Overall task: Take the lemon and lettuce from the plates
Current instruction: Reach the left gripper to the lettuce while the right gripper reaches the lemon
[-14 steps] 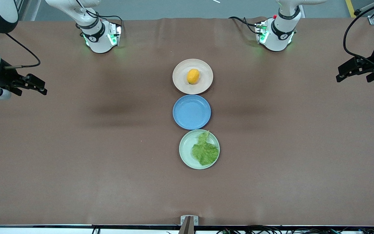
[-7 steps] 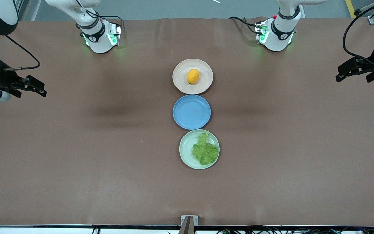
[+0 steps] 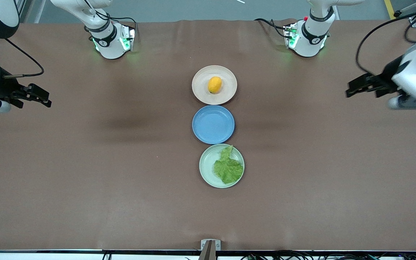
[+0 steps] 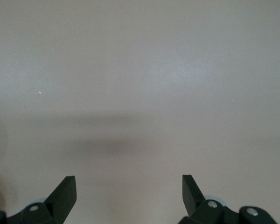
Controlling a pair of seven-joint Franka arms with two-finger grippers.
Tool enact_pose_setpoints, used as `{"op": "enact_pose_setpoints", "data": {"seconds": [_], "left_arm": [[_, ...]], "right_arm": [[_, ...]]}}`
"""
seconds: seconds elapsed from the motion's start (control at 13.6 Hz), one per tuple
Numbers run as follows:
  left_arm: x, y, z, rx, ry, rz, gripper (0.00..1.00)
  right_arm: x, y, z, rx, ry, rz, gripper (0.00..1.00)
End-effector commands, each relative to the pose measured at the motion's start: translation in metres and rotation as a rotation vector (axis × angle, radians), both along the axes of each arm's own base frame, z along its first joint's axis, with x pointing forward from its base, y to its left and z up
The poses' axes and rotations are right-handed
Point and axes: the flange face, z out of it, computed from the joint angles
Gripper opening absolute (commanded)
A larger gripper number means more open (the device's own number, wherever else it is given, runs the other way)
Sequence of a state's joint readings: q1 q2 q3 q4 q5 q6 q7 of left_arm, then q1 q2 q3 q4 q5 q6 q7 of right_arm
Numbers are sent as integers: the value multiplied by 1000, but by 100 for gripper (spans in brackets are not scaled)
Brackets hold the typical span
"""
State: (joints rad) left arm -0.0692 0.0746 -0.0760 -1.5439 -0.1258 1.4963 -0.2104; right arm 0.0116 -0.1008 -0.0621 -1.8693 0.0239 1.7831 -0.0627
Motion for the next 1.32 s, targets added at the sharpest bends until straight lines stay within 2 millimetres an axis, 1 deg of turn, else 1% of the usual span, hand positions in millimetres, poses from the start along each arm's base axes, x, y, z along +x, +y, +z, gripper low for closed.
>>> {"op": "enact_pose_setpoints", "data": {"seconds": [0.0,0.07,0.15,0.29,0.37,0.44,0.51,0.59,0.66,0.73,0.81,0.88,1.03,1.1,1.25], "left_arm": [[18,-62,-35,6,19,82,100],[23,-83,-49,8,12,125,100],[27,-105,-69,23,32,177,100],[30,-152,-109,47,56,270,100],[32,-166,-124,51,57,308,100],[36,-178,-140,51,55,341,100],[37,-192,-156,55,57,372,100],[40,-205,-170,48,48,421,100],[46,-211,-183,38,32,473,100],[46,-230,-199,26,17,509,100],[46,-246,-214,12,5,554,100],[49,-256,-231,-1,-6,633,100],[52,-278,-260,-26,-52,769,100],[55,-285,-272,-41,-82,814,100],[55,-300,-300,-66,-135,869,100]], "right_arm": [[6,-6,-1,14,9,-10,100],[10,-5,-11,14,27,-7,100],[15,-3,-20,15,38,-1,100],[17,-2,-19,14,29,4,100],[23,-2,-28,14,44,4,100],[38,0,-47,10,76,10,100],[51,3,-75,7,134,18,100],[50,14,-89,9,172,19,100],[44,30,-101,6,194,-7,100],[39,42,-110,7,206,-118,100],[32,63,-112,19,213,-178,100],[23,89,-117,37,229,-190,100],[10,117,-124,90,243,-294,100],[-2,145,-129,85,235,-315,100],[-33,203,-143,67,219,-388,100]]}}
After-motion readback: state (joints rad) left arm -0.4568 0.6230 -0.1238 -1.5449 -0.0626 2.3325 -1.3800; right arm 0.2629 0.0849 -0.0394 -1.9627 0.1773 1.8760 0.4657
